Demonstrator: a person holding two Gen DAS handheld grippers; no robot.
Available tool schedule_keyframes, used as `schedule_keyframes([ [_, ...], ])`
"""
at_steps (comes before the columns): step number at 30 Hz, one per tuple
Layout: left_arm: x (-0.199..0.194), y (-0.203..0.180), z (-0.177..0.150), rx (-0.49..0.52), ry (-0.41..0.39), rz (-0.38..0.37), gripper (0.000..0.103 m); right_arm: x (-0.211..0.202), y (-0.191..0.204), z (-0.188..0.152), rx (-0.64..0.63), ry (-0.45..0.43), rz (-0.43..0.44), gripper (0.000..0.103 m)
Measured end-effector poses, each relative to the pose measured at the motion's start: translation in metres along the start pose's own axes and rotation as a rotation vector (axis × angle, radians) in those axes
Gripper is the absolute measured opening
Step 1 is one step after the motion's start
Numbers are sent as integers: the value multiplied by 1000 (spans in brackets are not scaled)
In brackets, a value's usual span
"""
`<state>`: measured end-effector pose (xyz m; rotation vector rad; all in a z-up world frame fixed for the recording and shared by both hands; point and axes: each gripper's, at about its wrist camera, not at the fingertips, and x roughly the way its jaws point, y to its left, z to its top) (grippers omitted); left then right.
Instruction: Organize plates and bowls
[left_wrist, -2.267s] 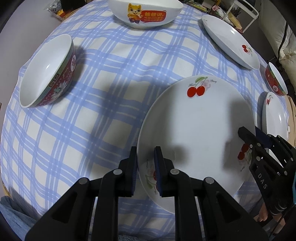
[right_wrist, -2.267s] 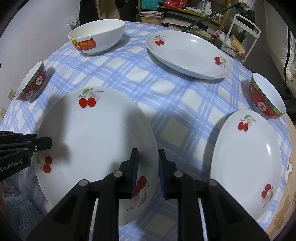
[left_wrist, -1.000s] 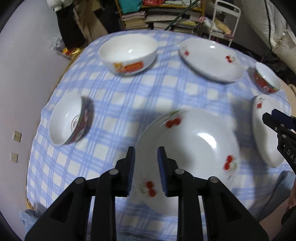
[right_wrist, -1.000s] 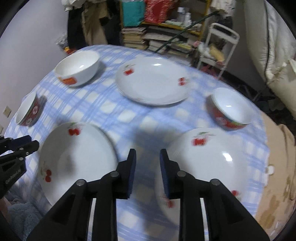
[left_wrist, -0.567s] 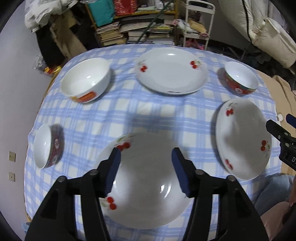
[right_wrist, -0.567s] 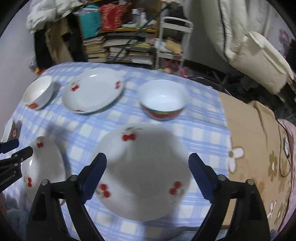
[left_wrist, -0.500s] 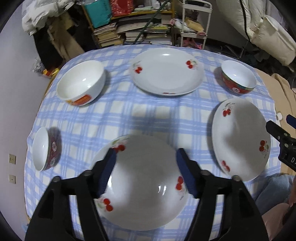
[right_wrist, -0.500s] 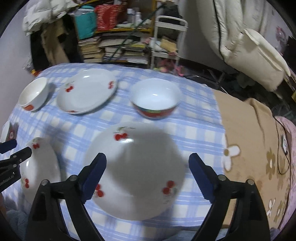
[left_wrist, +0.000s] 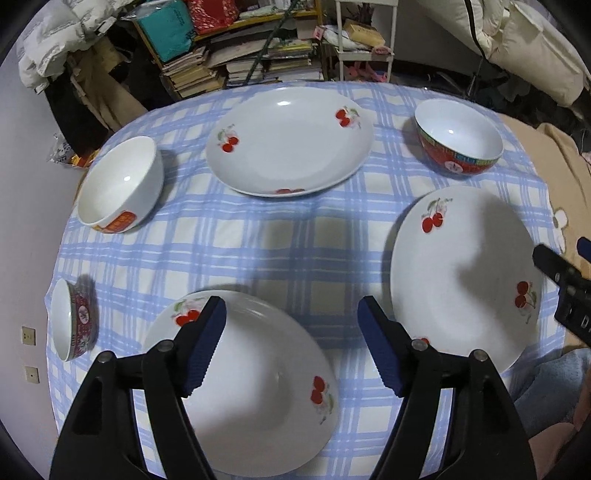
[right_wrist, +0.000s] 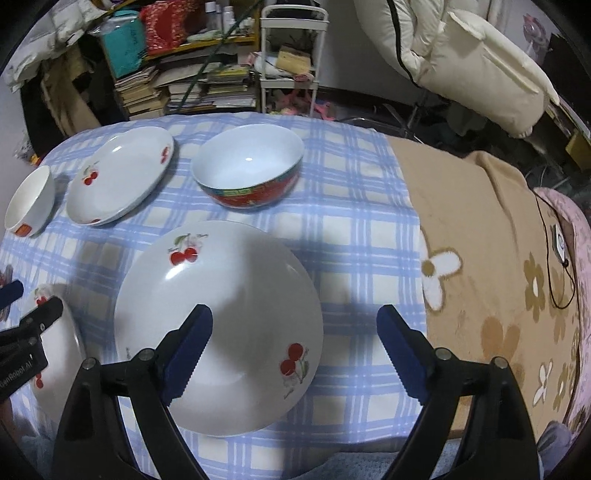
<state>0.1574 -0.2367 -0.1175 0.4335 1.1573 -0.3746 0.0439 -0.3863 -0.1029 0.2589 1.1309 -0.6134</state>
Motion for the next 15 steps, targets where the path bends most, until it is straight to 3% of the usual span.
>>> schedule_keyframes([
  [10,21,-26,5,43,21,-23,73,26,-8,3,42,61,-37,81],
  [15,32,-34,6,50,47,-28,73,44,-13,1,70,128,9,68],
])
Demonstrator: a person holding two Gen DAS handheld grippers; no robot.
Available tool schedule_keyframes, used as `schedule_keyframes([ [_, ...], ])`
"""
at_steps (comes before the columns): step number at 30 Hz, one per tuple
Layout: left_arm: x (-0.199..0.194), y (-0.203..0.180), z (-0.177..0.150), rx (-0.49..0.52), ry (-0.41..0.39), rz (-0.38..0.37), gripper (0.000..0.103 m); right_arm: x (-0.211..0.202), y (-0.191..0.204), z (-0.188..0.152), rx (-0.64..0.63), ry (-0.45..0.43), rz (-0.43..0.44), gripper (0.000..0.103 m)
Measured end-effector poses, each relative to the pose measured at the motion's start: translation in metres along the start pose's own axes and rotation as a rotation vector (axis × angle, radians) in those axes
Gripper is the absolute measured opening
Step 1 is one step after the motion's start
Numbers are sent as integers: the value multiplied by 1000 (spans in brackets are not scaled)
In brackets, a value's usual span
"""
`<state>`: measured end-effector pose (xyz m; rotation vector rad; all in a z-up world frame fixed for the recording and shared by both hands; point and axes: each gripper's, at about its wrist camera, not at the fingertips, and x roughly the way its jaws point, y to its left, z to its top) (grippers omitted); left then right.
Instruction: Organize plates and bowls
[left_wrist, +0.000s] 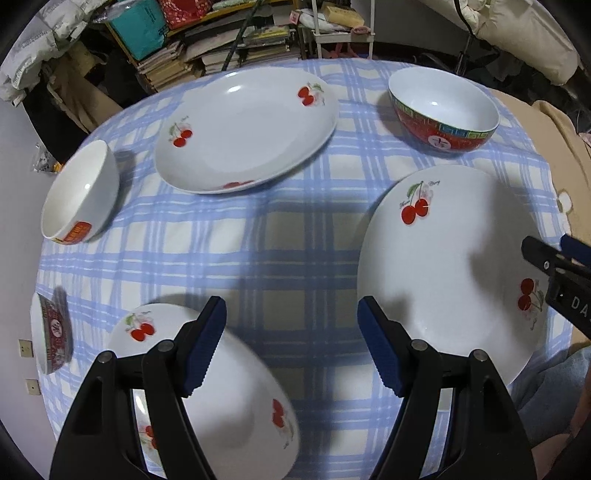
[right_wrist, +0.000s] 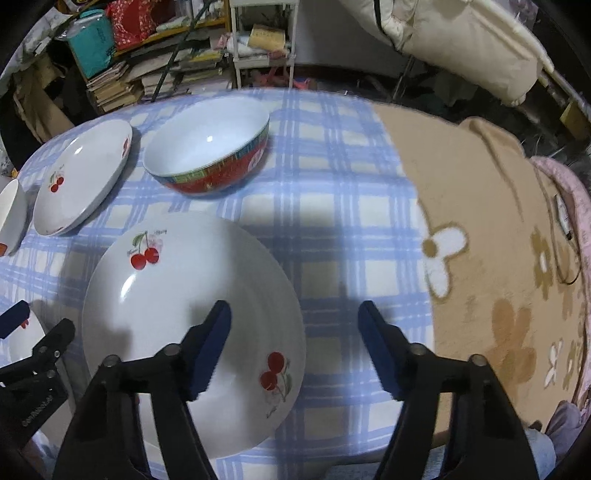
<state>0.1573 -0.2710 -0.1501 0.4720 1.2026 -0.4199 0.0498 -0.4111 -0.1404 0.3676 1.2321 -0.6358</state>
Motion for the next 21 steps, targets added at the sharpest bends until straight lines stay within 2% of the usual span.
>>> schedule_keyframes([
  [2,4,-3,1,3,9,-22,71,6,-4,1,21,18,17,66],
  [7,10,-12,6,20,34,-42,53,19,-14,0,84,62,55,65],
  [11,15,-18,11,10,51,-69,38,25,-18,-2,110,91,98,43],
  [13,16,-22,13,8,54,-93,26,26,-19,-2,114,93,127,37],
  [15,17,-25,14,4,63,-129,11,26,-16,-2,104,87,147,24],
  [18,21,-27,16,-11,75,-131,9,25,-11,-2,81,78,128,23],
  [21,23,-22,19,-42,95,-163,9,23,-10,-1,77,70,133,22],
])
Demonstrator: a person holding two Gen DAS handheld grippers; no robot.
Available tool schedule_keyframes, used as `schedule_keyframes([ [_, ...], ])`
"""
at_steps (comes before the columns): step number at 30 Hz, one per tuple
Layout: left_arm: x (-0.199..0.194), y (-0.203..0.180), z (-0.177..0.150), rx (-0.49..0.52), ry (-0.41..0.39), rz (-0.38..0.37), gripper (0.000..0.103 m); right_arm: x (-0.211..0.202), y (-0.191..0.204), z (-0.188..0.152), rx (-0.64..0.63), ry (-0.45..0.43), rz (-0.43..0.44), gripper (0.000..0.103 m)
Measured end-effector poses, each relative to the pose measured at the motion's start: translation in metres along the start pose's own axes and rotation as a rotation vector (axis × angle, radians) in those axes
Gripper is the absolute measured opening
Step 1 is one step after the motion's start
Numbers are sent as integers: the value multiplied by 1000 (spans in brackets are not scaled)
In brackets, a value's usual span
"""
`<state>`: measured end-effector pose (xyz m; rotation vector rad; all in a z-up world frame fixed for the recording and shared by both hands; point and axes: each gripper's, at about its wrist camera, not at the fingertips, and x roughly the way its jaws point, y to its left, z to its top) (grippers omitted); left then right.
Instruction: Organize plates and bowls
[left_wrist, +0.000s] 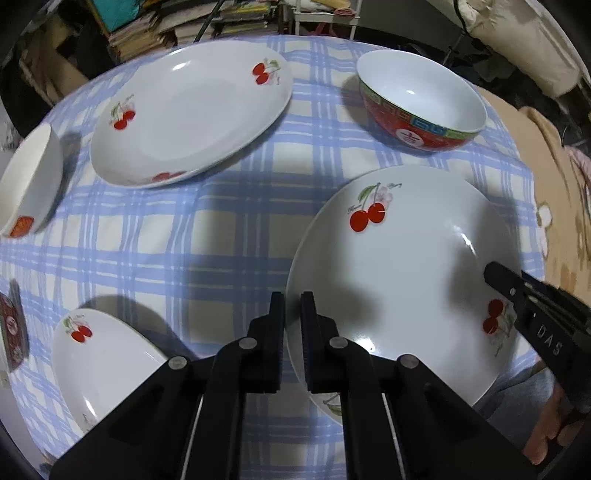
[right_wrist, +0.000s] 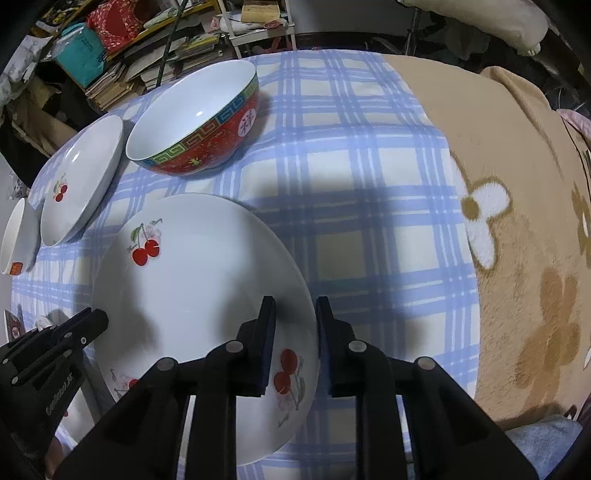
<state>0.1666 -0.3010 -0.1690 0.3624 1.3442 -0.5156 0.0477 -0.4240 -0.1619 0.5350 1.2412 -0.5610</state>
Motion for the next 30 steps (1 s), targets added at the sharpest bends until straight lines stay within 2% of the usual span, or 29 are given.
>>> schedule_keyframes([
  [4,-4,4,0,38,-6,7,9,-2,2,-1,-11,2,9,22],
  [10,-21,18,2,27,-23,16,9,-11,15,-6,-50,-2,38,21],
  [14,-39,26,3,31,-53,51,9,-17,25,-10,-61,-8,75,21],
  [17,-51,38,3,14,-61,42,9,-24,33,-12,-66,-20,98,21],
  [22,-66,49,-20,22,-82,86,9,-35,54,-19,-100,-43,113,21],
  [30,-92,87,-47,-41,-116,105,9,-53,90,-32,-160,-77,159,22],
])
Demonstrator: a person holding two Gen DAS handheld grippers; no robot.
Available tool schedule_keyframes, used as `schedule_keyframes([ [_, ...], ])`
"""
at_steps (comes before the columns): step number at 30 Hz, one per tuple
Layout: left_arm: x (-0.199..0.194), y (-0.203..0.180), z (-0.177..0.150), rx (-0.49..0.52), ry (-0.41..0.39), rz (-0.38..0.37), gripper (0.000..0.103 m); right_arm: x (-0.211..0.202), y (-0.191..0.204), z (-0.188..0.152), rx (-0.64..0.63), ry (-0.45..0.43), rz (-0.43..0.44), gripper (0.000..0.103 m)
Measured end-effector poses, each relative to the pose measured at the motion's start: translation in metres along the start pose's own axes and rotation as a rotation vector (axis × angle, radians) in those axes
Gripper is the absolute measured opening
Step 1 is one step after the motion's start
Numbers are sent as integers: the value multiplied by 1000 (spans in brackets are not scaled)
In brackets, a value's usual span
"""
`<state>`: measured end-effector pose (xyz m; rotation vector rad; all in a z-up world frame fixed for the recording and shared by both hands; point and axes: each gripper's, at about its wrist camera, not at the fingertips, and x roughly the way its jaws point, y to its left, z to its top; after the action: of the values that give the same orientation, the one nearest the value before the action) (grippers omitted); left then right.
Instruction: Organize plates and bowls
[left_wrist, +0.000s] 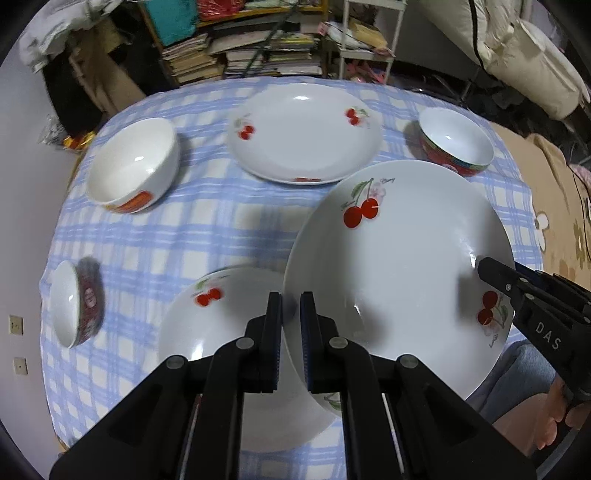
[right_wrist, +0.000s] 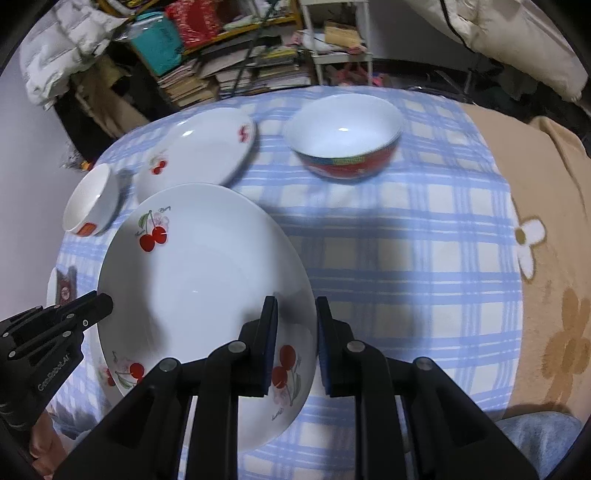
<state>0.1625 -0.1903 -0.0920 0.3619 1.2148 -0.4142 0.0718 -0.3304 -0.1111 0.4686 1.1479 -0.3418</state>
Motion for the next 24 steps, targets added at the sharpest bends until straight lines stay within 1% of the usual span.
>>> schedule_keyframes([
  [5,-15,25,-12,-29,-16,28,9,-4,25,-7,-28,-13,40,22],
  [8,-18,40,-21,-54,-18,43,9,-7,40,-12,-38,-33,68,22],
  [12,-18,59,-34,-86,-10,60,9,-6,61,-21,-79,-37,90,22],
  [15,-14,74,-46,-110,-1,52,9,-1,74,-27,-100,-33,95,21],
  [18,-12,83,-58,-120,1,67,9,3,86,-34,-120,-27,98,22],
  [21,-10,91,-65,-137,6,59,9,5,96,-38,-143,-27,83,22],
  [24,-8,100,-71,-157,8,50,9,6,103,-42,-159,-24,90,21],
])
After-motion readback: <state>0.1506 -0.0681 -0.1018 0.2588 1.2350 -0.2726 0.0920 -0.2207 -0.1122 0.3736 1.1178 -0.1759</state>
